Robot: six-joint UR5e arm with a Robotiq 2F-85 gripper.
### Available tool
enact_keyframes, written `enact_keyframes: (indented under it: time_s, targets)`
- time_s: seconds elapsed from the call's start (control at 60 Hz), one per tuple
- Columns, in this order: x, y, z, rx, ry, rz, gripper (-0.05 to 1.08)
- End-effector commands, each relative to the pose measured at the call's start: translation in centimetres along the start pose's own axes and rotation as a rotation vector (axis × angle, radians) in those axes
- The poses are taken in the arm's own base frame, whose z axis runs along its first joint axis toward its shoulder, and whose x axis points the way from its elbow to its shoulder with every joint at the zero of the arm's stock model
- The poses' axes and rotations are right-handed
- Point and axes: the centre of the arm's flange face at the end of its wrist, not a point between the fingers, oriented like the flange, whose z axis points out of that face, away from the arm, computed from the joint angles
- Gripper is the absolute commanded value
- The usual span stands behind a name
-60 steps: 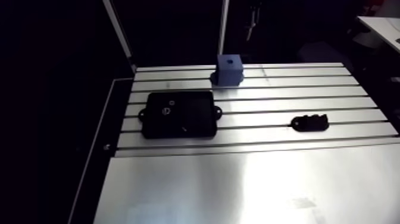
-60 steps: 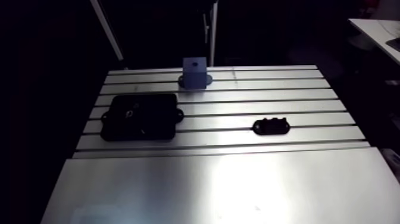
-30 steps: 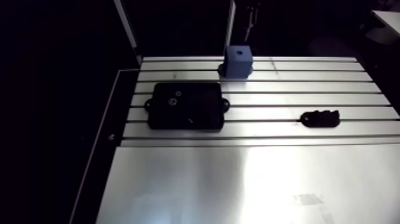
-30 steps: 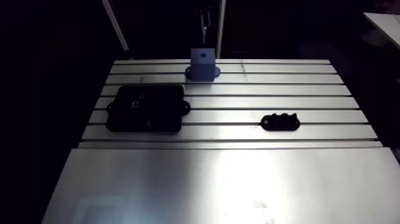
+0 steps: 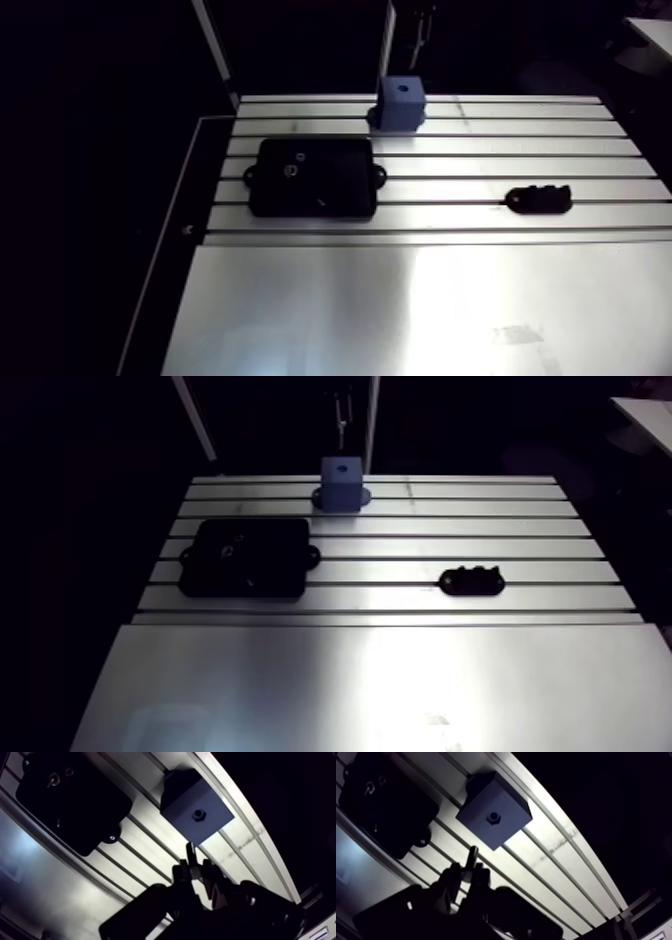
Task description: Pick up the M10 bolt and insert it into the hex recess until seated.
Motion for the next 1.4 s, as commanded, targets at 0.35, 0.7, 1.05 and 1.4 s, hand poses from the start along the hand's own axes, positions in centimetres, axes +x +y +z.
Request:
enact_keyframes:
  time_s: [0.35,0.7,1.05,1.4]
  targets:
    - [0.6,0.5,0.9,0.024,-0.021,-0.005,0.95]
    - [1.1,0.9,1.2,0.022,-0.021,-0.006,0.96]
    - [2.1,2.0,2.0,0.023,-0.023,-0.013,0.97]
    - [2.9,2.7,2.5,0.024,-0.024,-0.02,0.97]
